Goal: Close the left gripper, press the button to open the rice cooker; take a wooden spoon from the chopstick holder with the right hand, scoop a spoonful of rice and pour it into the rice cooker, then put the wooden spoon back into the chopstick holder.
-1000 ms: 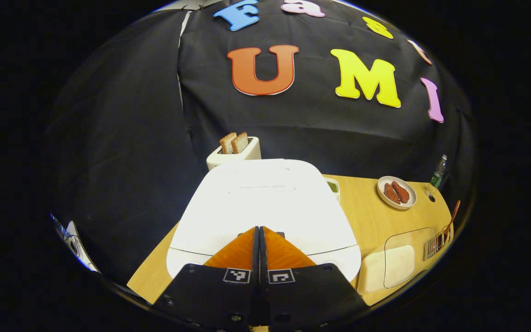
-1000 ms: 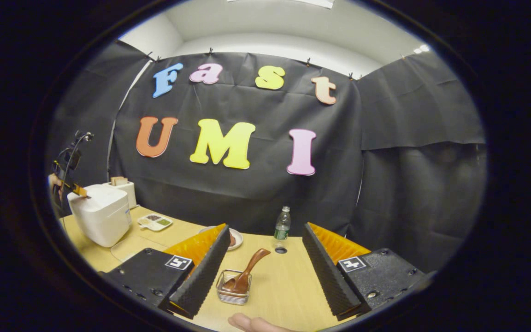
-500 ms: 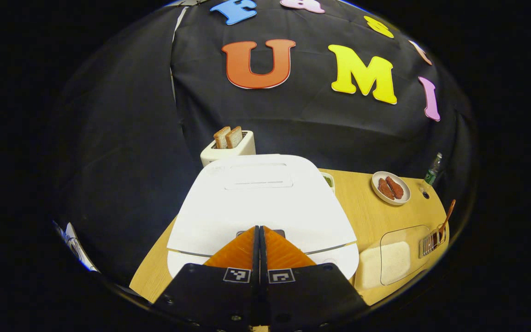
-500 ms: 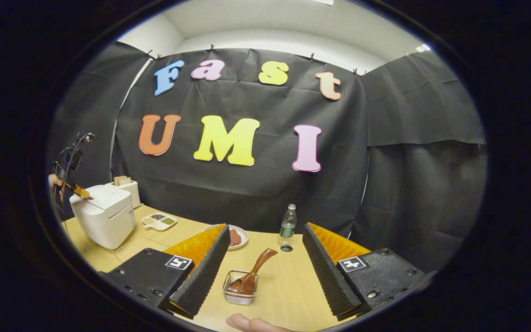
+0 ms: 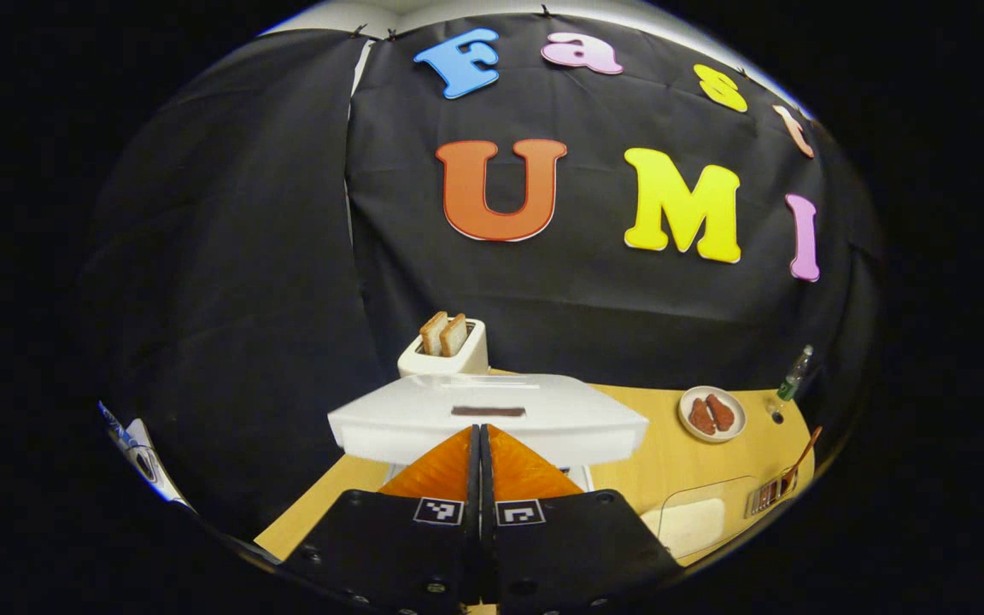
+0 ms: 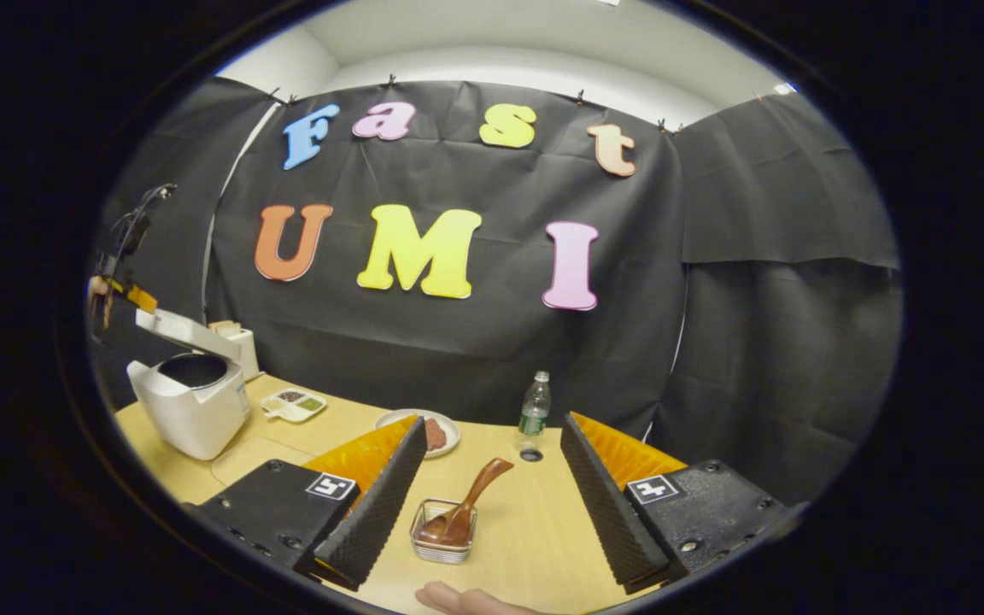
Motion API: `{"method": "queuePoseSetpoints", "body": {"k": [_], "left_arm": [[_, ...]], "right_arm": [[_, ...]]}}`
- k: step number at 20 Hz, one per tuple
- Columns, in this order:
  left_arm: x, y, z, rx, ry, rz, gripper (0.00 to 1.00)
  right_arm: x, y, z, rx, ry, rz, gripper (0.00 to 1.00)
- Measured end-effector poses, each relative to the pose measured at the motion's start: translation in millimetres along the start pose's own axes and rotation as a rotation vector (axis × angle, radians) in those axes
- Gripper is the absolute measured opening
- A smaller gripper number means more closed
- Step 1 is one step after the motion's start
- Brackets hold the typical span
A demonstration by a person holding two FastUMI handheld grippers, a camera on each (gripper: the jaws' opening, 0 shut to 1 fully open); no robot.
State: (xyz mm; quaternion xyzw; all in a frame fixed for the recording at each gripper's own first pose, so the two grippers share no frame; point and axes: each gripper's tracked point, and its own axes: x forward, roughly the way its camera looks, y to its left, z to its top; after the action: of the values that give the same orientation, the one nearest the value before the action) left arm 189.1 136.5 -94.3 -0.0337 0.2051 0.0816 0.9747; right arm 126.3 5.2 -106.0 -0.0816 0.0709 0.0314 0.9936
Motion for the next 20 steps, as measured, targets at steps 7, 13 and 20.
{"method": "queuePoseSetpoints", "body": {"k": [7, 13, 20], "left_arm": [[-89, -1, 24, 0.095, -0.238, 0.027, 0.42], [-155, -15, 10, 0.174, -0.340, 0.076, 0.92], [-202, -65, -30, 0.195, -0.432, -0.033, 0.95]], "right_arm": [[23, -9, -29, 0.078, 0.066, 0.003, 0.99], [46, -16, -64, 0.125, 0.136, 0.000, 0.99], [71, -1, -110, 0.180, 0.207, 0.041, 1.00]]}}
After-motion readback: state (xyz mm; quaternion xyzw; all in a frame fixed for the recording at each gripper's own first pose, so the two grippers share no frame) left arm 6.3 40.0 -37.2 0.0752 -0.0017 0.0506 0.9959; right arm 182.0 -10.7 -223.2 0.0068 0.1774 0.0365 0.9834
